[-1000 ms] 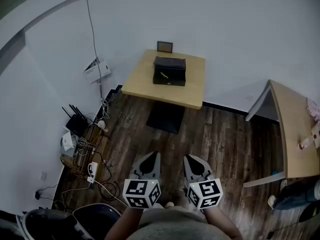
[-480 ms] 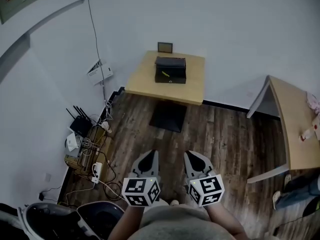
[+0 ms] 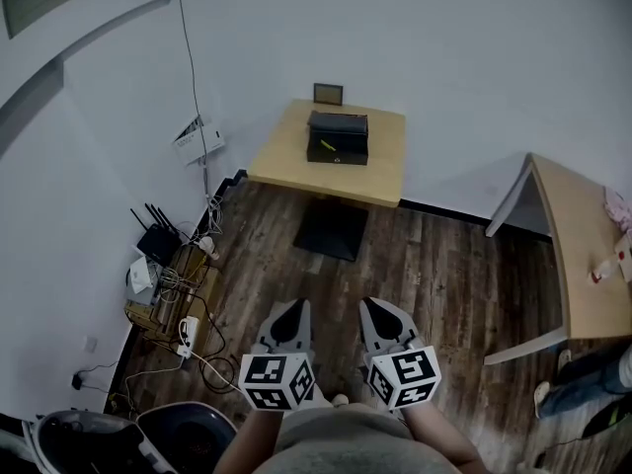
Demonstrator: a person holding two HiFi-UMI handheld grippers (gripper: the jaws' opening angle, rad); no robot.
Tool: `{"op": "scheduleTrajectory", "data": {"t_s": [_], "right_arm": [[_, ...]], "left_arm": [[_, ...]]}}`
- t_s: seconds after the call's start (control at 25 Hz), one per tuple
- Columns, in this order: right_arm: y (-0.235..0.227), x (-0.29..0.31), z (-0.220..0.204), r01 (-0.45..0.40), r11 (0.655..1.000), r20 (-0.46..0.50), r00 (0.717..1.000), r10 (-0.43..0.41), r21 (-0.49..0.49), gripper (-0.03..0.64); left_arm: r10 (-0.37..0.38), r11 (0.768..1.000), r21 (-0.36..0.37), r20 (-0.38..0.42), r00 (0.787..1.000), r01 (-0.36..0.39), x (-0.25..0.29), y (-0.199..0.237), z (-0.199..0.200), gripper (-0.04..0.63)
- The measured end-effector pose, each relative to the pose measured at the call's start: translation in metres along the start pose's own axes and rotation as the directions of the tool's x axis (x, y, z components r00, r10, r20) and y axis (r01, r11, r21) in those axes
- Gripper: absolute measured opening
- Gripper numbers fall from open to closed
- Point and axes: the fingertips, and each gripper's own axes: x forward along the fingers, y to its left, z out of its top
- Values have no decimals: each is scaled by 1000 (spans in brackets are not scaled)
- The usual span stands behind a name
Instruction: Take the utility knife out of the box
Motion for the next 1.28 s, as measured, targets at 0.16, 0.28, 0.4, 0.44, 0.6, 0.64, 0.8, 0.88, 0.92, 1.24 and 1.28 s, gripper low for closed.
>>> {"op": "scheduleTrajectory", "data": {"t_s": [0.16,0.28,0.4,0.44,0.6,0.64,0.8,0.88,0.92,1.24,1.28], "right_arm": [[-2,6,-6,-4,1000,-12,1000,4,-16,0],[-3,17,-8,-5,1000,-18,1000,5,-20,0],[-10,30,-7,-4,1000,-24,1000,4,-6,0],[-13,36,-6,-4,1000,-26,1000,4,-1,0],[-25,64,-1,-5,1000,-35,999,5,-3,0],[-28,72,1,-5,1000,-38,999,5,-2,0],[-36,111,8,-13,1000,-42,999,14,21,0],[-38,133,14,-16,999,-40,999,17,31,0],[-40,144,17,-15,999,-40,999,16,33,0],[-53,229,51,4,998,-28,1000,-2,67,0],[-55,239,55,7,997,-25,1000,-5,70,0]], "left_arm": [[7,1000,-11,-19,1000,-7,5,3,-7,3],[6,1000,-23,-26,1000,-7,15,10,-6,3],[-4,1000,-25,-25,1000,3,31,14,-2,3],[-6,1000,-27,-26,1000,5,38,17,0,3],[-20,999,-30,-29,999,19,68,27,10,3],[-24,999,-26,-29,999,24,76,30,13,3],[-33,999,-26,-29,999,32,110,52,26,3],[-39,999,-30,-32,999,38,129,66,33,3],[-44,999,-31,-34,998,43,138,73,37,3],[-85,996,-29,-58,995,84,209,122,74,3],[-91,996,-26,-59,994,89,218,128,78,3]]}}
